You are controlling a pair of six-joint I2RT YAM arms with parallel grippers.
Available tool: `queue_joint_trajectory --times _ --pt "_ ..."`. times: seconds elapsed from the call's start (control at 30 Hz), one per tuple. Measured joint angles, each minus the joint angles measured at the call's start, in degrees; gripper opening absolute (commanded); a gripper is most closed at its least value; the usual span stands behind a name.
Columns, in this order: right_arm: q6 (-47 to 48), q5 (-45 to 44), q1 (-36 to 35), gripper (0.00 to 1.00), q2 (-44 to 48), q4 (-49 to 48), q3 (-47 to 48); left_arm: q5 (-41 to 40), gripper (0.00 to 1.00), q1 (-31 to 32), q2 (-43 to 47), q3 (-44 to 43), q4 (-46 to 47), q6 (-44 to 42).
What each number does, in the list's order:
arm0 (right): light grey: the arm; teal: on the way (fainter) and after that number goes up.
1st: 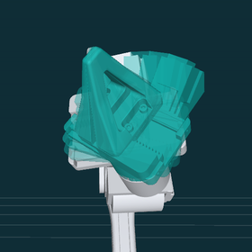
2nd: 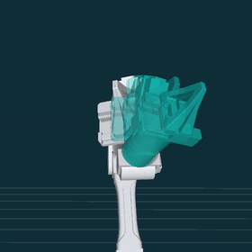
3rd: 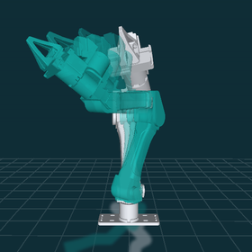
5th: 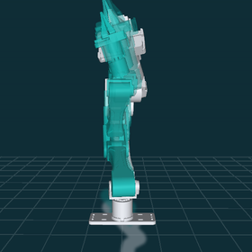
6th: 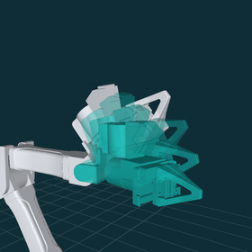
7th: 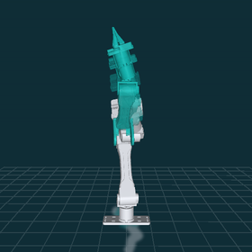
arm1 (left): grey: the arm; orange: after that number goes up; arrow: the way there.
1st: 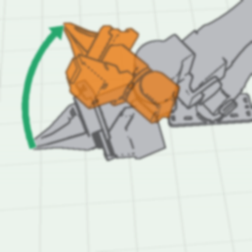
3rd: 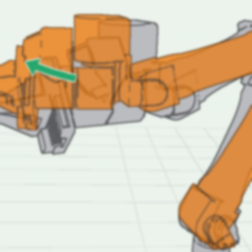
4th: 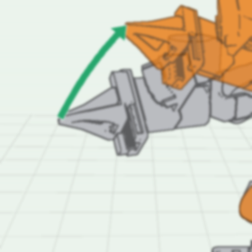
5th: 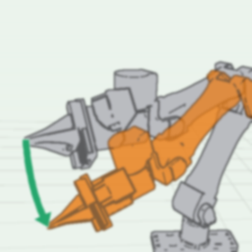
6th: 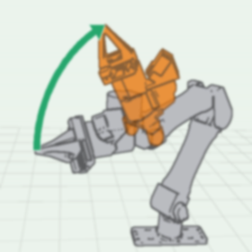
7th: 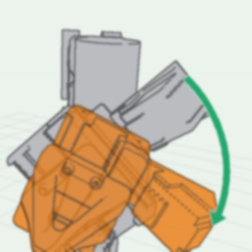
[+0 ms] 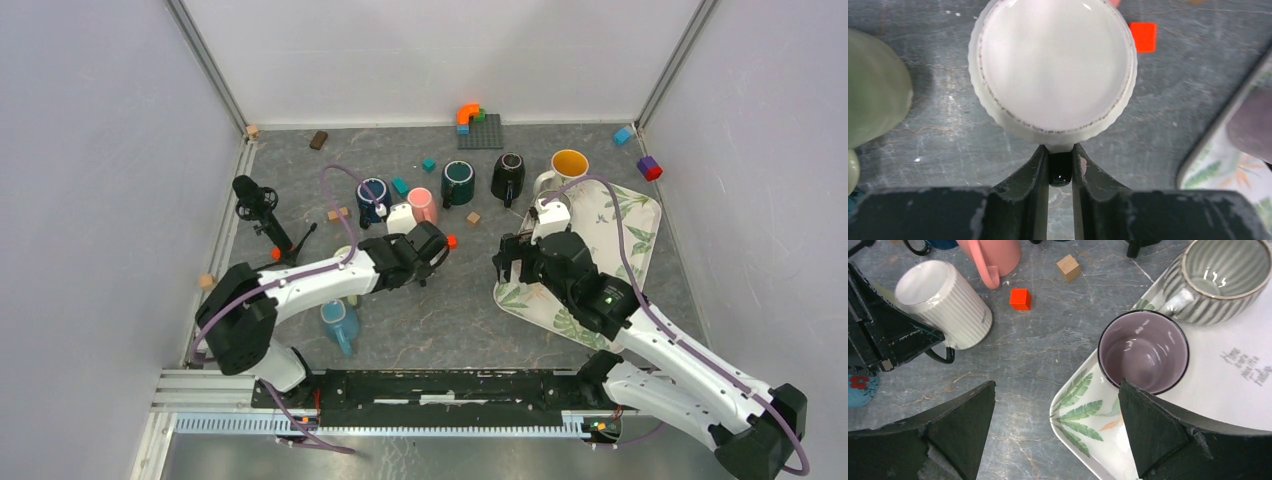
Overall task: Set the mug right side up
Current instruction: Turn over the cup at the center of the board.
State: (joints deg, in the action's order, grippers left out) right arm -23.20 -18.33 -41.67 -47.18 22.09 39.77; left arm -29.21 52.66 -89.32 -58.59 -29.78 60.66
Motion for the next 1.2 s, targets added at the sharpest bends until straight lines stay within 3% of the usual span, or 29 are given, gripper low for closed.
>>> queue_joint_trajectory --times 0.43,0.83,1.2 --pt "-8.2 12.8 4.6 0.98 -1.5 -10.0 -4.2 12.5 0.02 -3.3 12.7 10.8 14.2 -1.1" --pt "-19.9 27.9 5.2 0.96 -4.0 -24.6 -12.5 22.5 0.02 -7.2 16.5 21.4 33.4 10.0" --pt "-29.0 34.4 5.2 0.89 -6.9 -35.8 -16.0 25.6 0.02 -7.4 17.5 25.0 46.5 18.3"
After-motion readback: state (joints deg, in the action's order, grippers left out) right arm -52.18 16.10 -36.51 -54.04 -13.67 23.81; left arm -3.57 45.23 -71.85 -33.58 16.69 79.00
